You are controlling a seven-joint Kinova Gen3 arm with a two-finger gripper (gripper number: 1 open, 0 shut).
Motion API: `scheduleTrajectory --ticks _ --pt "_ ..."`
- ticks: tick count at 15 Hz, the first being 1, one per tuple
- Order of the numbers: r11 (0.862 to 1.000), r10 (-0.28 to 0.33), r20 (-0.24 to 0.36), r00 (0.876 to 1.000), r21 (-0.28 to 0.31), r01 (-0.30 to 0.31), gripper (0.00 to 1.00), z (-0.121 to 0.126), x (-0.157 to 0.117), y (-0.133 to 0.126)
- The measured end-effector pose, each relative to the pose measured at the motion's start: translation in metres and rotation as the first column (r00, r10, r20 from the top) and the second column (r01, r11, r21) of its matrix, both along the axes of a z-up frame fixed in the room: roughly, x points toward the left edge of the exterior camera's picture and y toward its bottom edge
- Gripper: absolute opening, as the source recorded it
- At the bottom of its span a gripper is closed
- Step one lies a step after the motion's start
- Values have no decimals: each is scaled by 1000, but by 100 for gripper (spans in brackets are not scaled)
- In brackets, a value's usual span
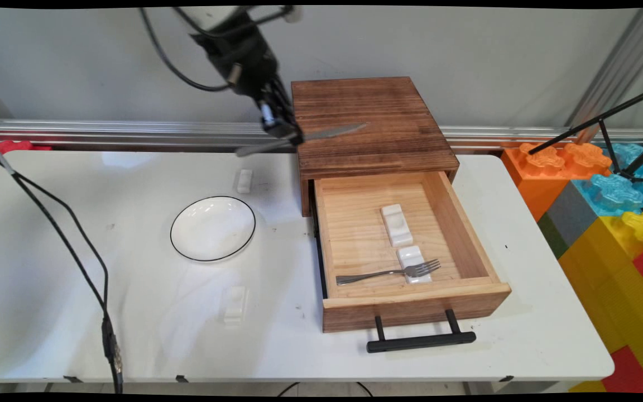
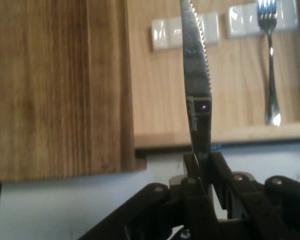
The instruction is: Place the picked object into the drawer
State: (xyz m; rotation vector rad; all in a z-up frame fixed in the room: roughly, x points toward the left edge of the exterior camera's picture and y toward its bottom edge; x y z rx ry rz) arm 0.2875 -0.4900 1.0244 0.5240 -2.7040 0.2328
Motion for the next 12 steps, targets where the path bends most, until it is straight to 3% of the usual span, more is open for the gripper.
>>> scheduleTrajectory --ticks 12 --pt "999 18 -70 997 -46 -22 0 -85 -92 -31"
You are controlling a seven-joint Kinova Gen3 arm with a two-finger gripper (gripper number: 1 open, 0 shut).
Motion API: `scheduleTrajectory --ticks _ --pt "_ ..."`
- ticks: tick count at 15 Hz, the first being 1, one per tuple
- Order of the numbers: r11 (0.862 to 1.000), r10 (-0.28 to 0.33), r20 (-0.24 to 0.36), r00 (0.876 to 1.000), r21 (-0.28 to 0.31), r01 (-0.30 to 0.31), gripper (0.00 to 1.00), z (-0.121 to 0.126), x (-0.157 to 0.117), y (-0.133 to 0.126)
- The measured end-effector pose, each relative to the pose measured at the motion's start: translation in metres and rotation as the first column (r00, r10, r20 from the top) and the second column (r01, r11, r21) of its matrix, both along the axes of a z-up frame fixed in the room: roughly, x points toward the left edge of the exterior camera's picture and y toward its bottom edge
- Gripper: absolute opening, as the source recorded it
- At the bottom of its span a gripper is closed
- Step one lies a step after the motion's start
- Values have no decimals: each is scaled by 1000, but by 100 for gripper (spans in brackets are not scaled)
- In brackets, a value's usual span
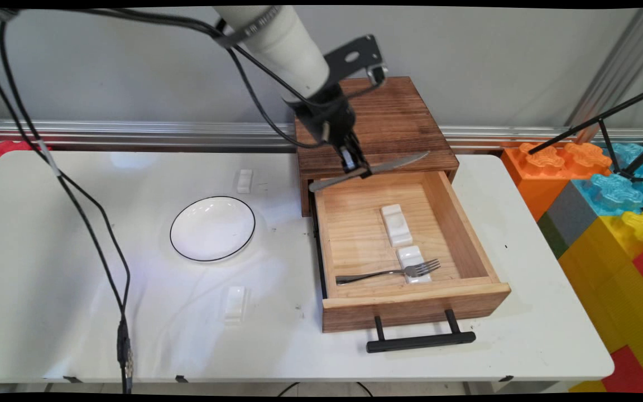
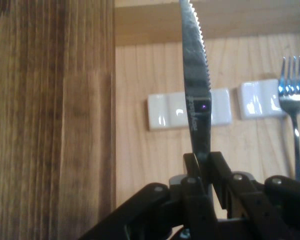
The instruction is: Place the picked object into the drawer
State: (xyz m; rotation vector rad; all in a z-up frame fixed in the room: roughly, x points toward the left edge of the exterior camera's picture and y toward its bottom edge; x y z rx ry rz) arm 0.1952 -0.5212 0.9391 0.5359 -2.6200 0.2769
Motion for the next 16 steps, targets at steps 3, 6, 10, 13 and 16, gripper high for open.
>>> scheduleTrajectory --ticks 3,6,10,13,16 --pt "1000 2 -13 1000 -11 -2 0 -21 -14 -7" --pt "1000 5 -21 1000 -17 -5 0 -38 -23 -11" --pt "1000 8 -35 999 -22 -8 0 -60 -31 -16" --pt "1000 8 -52 999 -26 -10 0 -78 -37 -19" --pt "1000 7 -63 998 -27 -9 0 -92 -40 -21"
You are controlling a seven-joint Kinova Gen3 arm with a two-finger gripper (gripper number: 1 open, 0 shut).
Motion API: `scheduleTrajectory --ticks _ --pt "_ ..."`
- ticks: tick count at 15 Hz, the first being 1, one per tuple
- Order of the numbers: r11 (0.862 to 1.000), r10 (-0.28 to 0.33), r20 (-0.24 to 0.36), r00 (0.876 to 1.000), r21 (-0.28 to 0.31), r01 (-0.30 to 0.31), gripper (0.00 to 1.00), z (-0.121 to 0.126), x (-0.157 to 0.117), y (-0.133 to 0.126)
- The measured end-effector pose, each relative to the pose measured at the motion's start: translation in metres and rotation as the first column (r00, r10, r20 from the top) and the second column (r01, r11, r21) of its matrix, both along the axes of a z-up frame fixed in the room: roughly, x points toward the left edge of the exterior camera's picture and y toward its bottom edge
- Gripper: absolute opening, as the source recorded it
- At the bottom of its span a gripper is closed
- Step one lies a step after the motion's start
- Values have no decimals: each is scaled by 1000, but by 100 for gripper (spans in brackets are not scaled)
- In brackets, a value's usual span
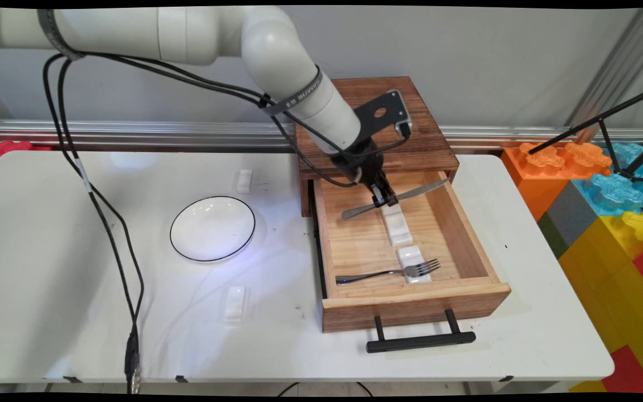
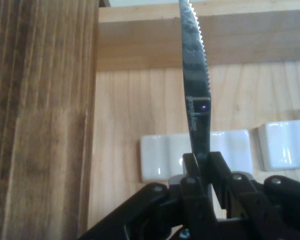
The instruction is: Place the picked object into the drawer
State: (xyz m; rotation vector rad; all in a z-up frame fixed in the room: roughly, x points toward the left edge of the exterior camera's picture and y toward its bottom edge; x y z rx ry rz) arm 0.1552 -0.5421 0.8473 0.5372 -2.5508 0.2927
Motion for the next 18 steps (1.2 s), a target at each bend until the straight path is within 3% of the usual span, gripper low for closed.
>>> scheduleTrajectory --ticks 10,18 --pt "1000 -1 3 1000 -2 1 0 -43 2 -3" --pt "1000 -2 9 1000 1 2 0 -56 6 -3"
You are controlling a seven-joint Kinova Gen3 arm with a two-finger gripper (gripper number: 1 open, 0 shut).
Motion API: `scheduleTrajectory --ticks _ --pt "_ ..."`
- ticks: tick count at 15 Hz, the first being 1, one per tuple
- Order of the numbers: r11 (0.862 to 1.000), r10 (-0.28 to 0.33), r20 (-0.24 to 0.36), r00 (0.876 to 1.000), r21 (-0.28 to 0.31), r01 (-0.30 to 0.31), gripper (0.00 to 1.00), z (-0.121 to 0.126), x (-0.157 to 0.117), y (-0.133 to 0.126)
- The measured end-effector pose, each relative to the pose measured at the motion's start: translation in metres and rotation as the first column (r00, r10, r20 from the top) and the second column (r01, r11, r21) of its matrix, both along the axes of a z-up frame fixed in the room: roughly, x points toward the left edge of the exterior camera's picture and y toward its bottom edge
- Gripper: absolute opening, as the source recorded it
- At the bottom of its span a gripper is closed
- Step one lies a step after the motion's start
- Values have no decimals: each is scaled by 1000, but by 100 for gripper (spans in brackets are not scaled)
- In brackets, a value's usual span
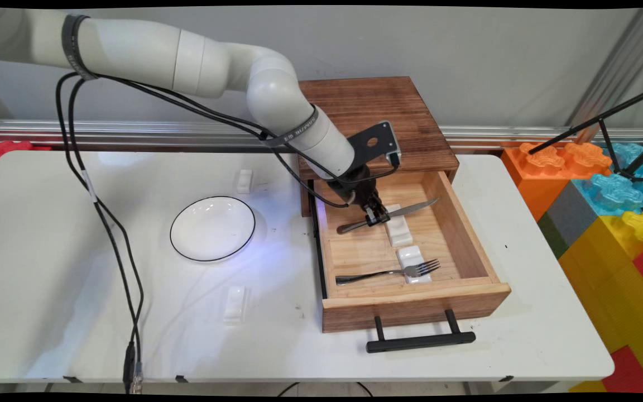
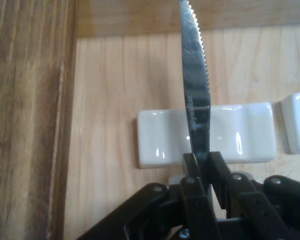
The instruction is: Place the picked object into the drawer
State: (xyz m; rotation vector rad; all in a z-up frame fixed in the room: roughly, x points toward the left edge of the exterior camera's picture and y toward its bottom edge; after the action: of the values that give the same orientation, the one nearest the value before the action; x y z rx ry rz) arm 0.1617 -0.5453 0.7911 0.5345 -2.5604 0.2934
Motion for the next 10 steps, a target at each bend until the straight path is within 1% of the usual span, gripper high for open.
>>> scheduleTrajectory --ticks 4,5,10 --pt "1000 -10 -1 1000 5 10 0 -3 0 0" --pt "1000 -14 -1 1000 5 14 100 -4 0 0" --pt "1000 -28 2 1000 12 28 100 -5 1 1"
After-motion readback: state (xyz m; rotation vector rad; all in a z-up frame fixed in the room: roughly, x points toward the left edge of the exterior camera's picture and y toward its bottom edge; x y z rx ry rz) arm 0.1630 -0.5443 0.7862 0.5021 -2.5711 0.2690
